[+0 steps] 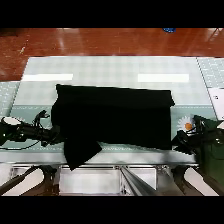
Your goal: Fold the shirts.
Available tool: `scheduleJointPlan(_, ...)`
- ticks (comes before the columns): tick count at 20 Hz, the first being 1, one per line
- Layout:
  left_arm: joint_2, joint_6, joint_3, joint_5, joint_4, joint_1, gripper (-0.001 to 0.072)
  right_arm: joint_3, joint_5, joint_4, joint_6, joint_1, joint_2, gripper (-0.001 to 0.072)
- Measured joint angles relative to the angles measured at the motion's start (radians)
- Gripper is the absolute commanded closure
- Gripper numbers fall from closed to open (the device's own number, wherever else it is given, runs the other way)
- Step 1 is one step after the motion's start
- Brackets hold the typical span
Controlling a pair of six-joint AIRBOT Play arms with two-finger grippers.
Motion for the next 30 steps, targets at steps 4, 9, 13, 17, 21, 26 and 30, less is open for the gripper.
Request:
scheduleJointPlan(4, 0.0, 0.0, 0.002, -0.003, -0.001, 0.0, 0.0686, 0.009, -0.065, 0.097, -0.037, 0.071, -0.082, 0.0617)
scheduleJointPlan(9, 0.0, -0.003, 0.105, -0.032, -0.024, -0.001, 0.0686, 0.119, -0.097, 0.162, -0.124, 0.097, -0.115, 0.0684)
scheduleJointPlan(13, -0.005, -0.024, 0.273, -0.036, -0.111, -0.032, 0.0687, 0.238, -0.059, 0.197, -0.148, 0.102, -0.121, 0.0685)
scheduleJointPlan(17, -0.087, -0.062, 0.477, 0.019, -0.145, -0.134, 0.0687, 0.356, -0.075, 0.263, -0.156, 0.109, -0.139, 0.0684)
scheduleJointPlan(21, -0.274, -0.116, 0.708, 0.052, -0.155, -0.209, 0.0687, 0.456, -0.131, 0.324, -0.16, 0.144, -0.209, 0.0684)
scheduleJointPlan(26, -0.48, -0.194, 0.942, 0.059, -0.156, -0.235, 0.0687, 0.566, -0.214, 0.388, -0.16, 0.167, -0.331, 0.0684)
scheduleJointPlan(30, -0.583, -0.214, 1.043, 0.066, -0.157, -0.243, 0.0687, 0.636, -0.278, 0.414, -0.153, 0.172, -0.414, 0.0684)
